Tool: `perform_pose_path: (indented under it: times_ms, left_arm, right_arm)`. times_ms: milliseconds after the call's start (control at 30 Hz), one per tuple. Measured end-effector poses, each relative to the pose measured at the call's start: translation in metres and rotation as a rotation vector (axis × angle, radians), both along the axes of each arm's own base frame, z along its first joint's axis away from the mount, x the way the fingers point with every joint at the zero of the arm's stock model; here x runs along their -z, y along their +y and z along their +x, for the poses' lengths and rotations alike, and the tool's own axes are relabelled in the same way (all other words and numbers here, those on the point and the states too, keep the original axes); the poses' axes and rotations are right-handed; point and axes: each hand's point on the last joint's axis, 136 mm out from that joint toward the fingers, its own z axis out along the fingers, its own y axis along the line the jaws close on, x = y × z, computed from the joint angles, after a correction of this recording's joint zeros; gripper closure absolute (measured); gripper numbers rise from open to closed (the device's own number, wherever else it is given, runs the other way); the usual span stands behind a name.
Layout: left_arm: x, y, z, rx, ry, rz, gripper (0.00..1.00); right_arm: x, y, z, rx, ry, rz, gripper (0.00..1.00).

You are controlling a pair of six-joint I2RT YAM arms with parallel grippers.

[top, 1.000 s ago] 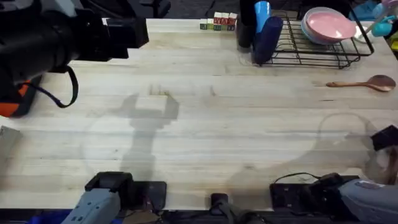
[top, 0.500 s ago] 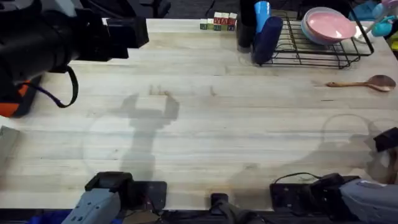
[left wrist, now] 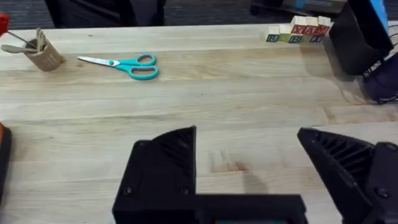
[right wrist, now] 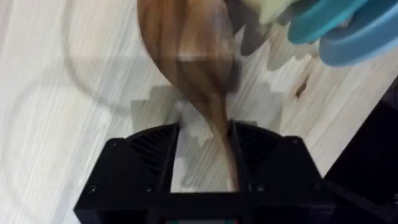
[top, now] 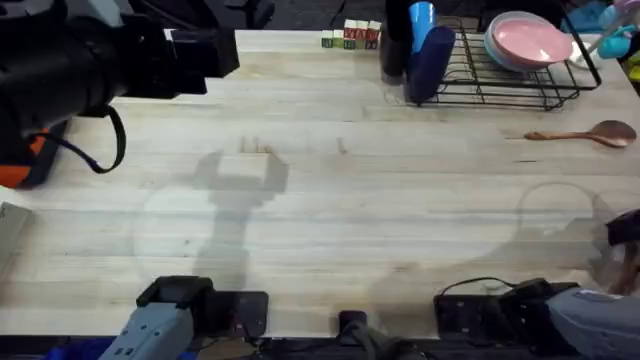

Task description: Pick up the spoon on the table one by one and put them onto the rack

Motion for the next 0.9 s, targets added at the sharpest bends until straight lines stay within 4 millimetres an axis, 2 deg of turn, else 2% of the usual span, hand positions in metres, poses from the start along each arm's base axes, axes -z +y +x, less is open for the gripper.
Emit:
perform_pose_path:
  times_ms: [200,233,367,667,900]
  left_arm:
    - [-0.0001,0.0,0.0,0.0,0.0,0.0,0.007]
    - [-0.0001,0.0,0.0,0.0,0.0,0.0,0.007]
    - [-0.0002,0.0,0.0,0.0,-0.001,0.0,0.007]
    - [-0.0001,0.0,0.0,0.0,0.0,0.0,0.007]
    - [-0.0001,0.0,0.0,0.0,0.0,0.0,0.008]
  right_arm:
    - [0.0002,-0.0014,-0.0004,0.007,-0.014,0.001,0.524]
    - [0.0007,-0.0024,0.0004,0.006,-0.019,0.0,0.58]
    - [0.0008,-0.0035,0.0017,0.005,-0.025,-0.003,0.666]
    - [0.0003,-0.0093,0.002,-0.009,-0.019,-0.025,0.951]
    - [0.0001,-0.0099,0.002,-0.029,-0.011,-0.029,0.954]
